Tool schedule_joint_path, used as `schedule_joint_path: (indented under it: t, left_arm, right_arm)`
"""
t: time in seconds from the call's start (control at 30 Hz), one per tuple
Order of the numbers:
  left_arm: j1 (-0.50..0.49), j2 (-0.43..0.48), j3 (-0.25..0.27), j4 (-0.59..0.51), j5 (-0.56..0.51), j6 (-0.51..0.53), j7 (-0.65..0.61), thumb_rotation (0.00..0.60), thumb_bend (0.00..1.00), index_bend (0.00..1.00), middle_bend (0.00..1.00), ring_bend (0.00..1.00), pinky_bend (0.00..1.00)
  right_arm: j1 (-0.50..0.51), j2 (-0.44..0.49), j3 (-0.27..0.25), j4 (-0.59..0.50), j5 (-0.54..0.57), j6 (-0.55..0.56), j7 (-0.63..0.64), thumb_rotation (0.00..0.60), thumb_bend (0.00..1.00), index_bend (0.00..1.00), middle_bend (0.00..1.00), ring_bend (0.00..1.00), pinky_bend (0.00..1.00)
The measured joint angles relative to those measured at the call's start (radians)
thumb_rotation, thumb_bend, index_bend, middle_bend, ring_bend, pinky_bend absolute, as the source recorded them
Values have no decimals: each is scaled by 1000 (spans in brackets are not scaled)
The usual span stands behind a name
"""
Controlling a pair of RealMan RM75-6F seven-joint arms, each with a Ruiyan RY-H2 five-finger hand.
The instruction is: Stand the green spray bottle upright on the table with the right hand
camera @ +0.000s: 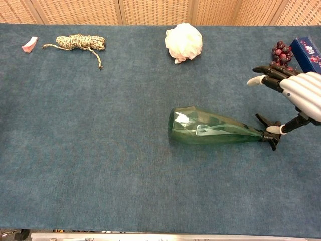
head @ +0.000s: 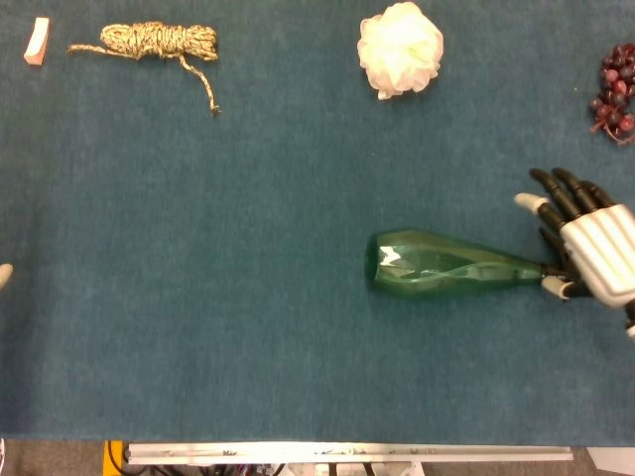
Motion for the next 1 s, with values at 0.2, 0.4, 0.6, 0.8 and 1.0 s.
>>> schedule_joint_path:
  t: [0.2, 0.4, 0.6, 0.8, 1.0]
  left_arm:
    - [0, 0, 0, 0, 0, 0, 0, 600, 0, 0, 0, 0, 0]
    - [0, 0, 0, 0, 0, 0, 1, 600, 0, 0, 0, 0, 0]
    - [0, 0, -1, -1, -1, 0, 1, 600, 0, 0, 0, 0, 0]
    - [0, 0, -1, -1, -1, 0, 1, 600, 0, 0, 0, 0, 0]
    - [0, 0, -1, -1, -1, 0, 1, 600, 0, 0, 0, 0, 0]
  right_arm:
    - [24, -46, -10, 27, 2, -32, -8, 600, 0, 142, 6, 0, 134]
    - [48, -99, -16, 74, 2, -58, -9, 600, 0, 50, 0, 0, 107]
    - [73, -149, -15, 120, -1, -71, -11, 600, 0, 22, 0, 0, 98]
    - [96, -173, -14, 152, 15, -99, -17, 600, 0, 22, 0, 0, 97]
    - [109, -185, 0, 183, 50, -108, -34, 600, 0, 22, 0, 0, 97]
